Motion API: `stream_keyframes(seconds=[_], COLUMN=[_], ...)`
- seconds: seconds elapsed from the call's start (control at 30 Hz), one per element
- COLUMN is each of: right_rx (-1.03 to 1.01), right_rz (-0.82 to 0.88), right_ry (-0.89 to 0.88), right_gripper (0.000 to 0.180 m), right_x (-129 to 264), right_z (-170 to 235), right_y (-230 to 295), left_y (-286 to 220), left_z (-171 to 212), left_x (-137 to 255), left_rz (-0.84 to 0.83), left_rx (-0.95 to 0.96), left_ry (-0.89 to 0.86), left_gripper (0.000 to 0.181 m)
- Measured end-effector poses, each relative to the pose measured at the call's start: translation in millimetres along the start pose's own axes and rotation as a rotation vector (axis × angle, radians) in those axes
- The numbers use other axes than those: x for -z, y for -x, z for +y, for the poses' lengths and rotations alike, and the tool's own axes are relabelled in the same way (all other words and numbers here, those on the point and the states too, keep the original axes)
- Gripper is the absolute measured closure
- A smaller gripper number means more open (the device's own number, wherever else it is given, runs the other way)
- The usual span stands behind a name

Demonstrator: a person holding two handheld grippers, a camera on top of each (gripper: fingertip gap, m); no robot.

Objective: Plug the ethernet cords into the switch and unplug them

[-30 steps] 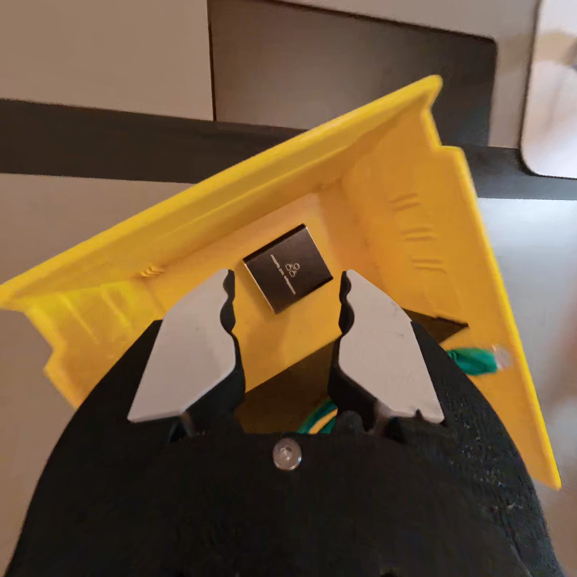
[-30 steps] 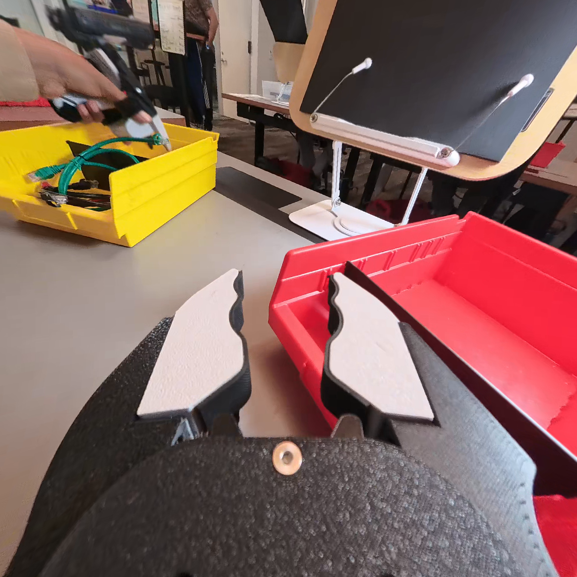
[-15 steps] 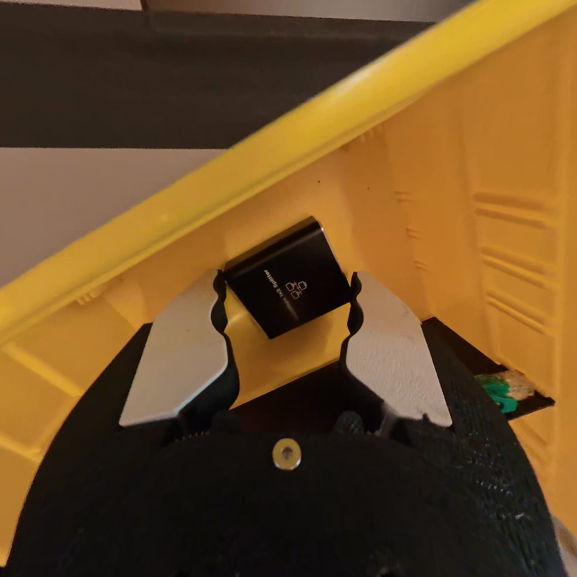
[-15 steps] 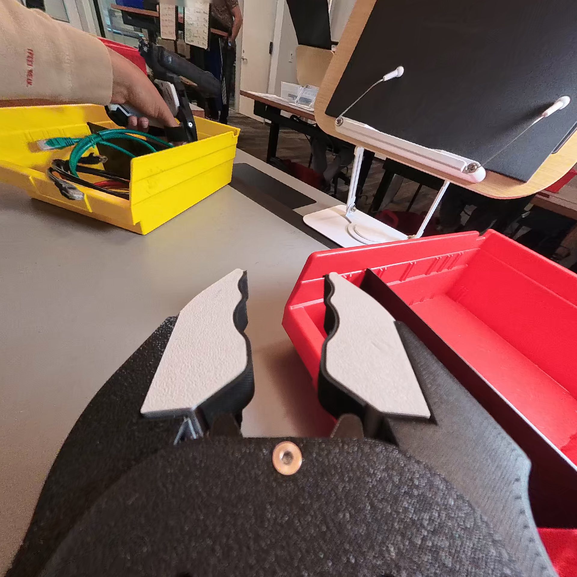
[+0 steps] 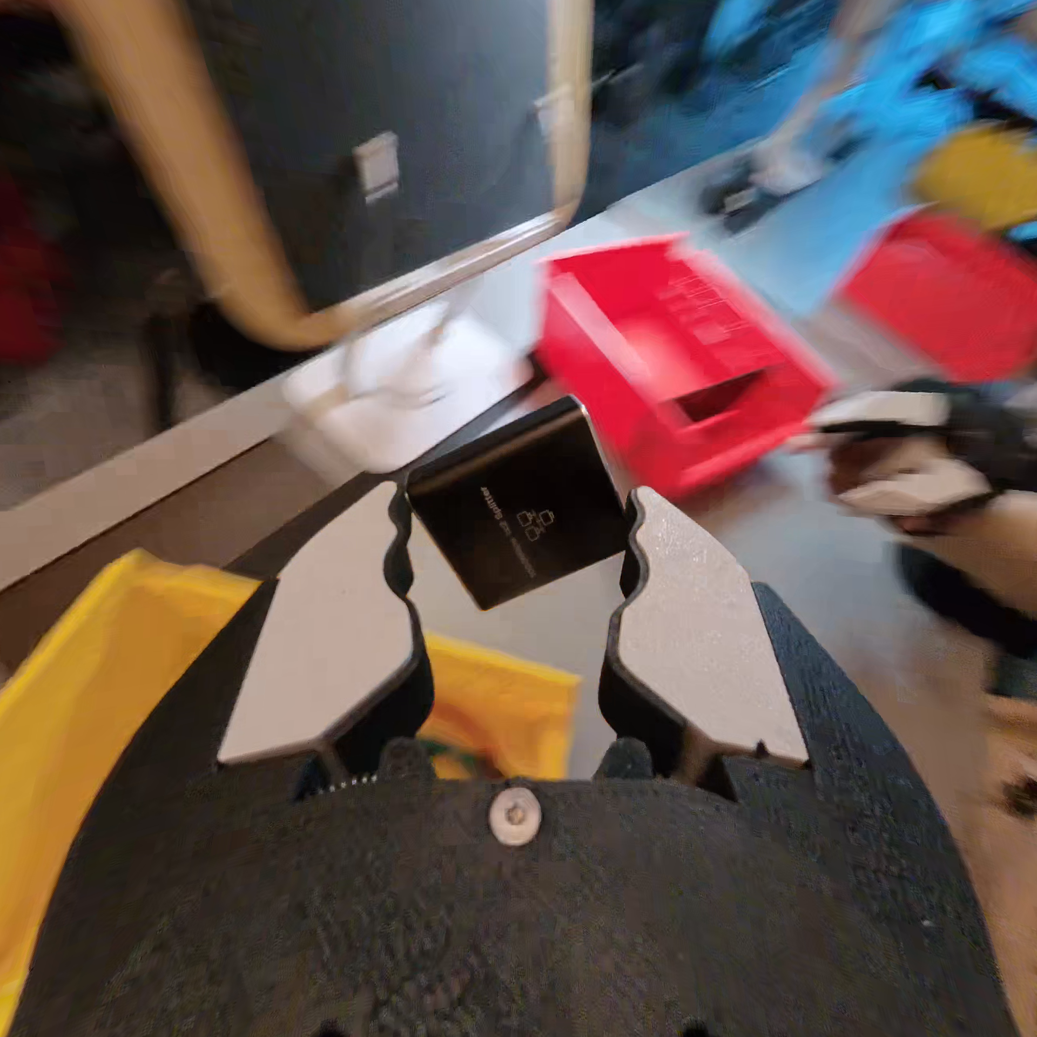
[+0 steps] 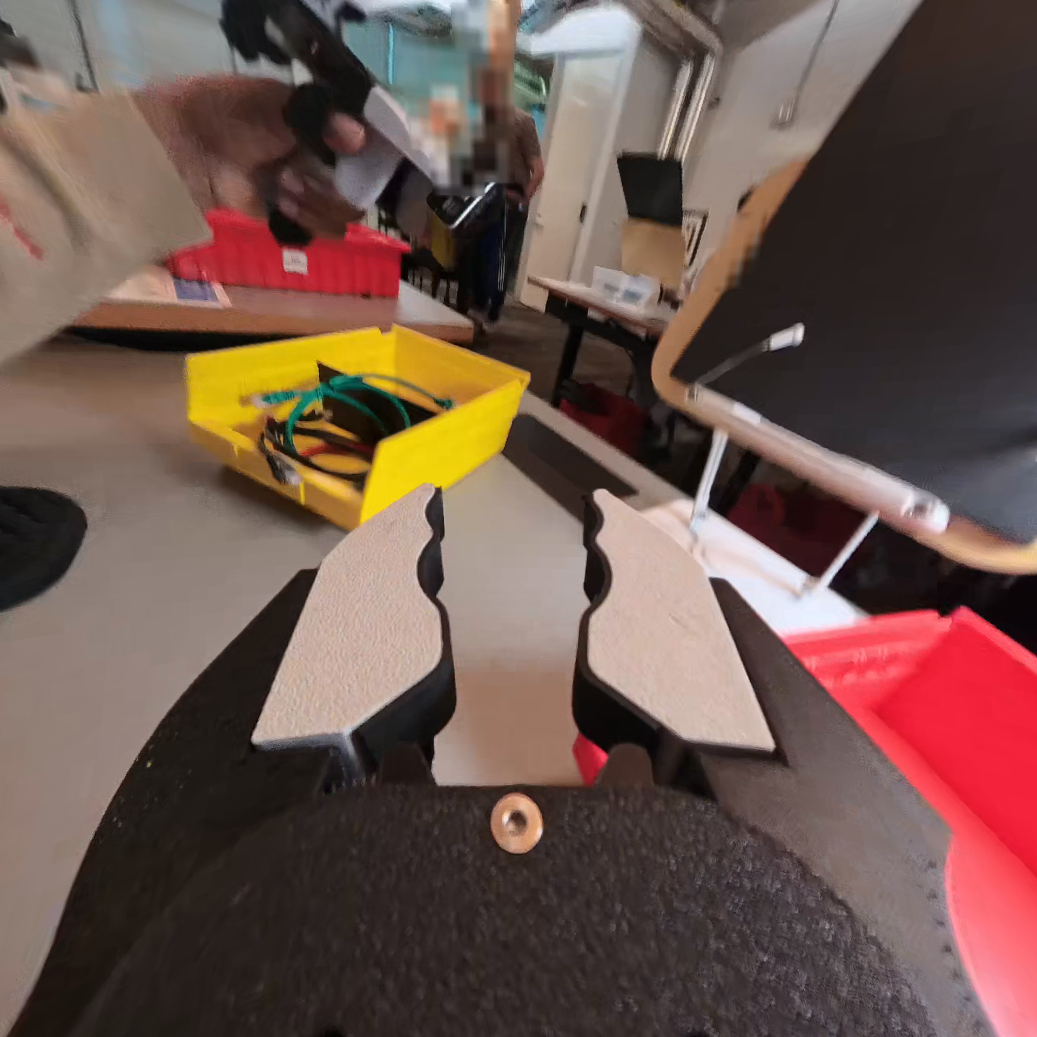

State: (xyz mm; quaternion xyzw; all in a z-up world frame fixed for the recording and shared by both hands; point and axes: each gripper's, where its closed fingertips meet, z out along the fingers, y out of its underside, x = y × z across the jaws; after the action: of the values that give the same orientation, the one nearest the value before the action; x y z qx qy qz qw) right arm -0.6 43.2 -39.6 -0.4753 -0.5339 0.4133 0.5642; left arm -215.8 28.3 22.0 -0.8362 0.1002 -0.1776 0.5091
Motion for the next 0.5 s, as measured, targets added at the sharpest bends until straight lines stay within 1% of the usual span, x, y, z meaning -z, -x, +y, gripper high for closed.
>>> stream_keyframes(seconds=[0.03,0.1,0.17,0.2,0.27,0.33,0.37,0.4,0.5], right_rx=[0.038,0.137,0.252,0.330,0.512,0.650,0.687,0.701,0.626], right_rz=[0.006,0.023,0.002,-0.015,-0.041,-0.068,-0.050,-0.031,-0.060], right_ry=[-0.038,-0.109,-0.165,-0.166,-0.097,-0.011,-0.008,-0.031,-0.045], right_gripper=[0.132,0.128,0.122,0.115,0.102,0.101,0.103,0.110,0.112], right_x=[-4.2,-11.1,-14.4,-16.0,-20.1,-23.6,-24.0,-22.6,-20.9], right_z=[-17.3,-53.1,-84.3,-93.2,-91.3,-73.8,-69.4,-68.4,-62.5], right_y=[3.6,13.3,31.3,41.5,57.6,67.5,67.3,66.0,61.7], left_y=[-37.3,-105.4,-154.6,-172.9,-198.3,-212.0,-215.3,-218.2,-218.1], left_z=[-7.6,-15.2,-10.4,-4.3,9.6,22.8,29.7,35.6,37.9], left_x=[-2.3,-5.1,-10.8,-14.5,-22.1,-33.2,-39.3,-43.7,-51.5], left_rz=[0.111,0.326,0.481,0.545,0.655,0.730,0.742,0.756,0.772], left_rx=[-0.017,-0.043,-0.044,-0.045,-0.021,0.017,0.025,0.024,0.084], left_ry=[-0.071,-0.193,-0.233,-0.227,-0.197,-0.124,-0.084,-0.060,-0.063], left_gripper=[0.107,0.108,0.108,0.108,0.109,0.109,0.109,0.109,0.110])
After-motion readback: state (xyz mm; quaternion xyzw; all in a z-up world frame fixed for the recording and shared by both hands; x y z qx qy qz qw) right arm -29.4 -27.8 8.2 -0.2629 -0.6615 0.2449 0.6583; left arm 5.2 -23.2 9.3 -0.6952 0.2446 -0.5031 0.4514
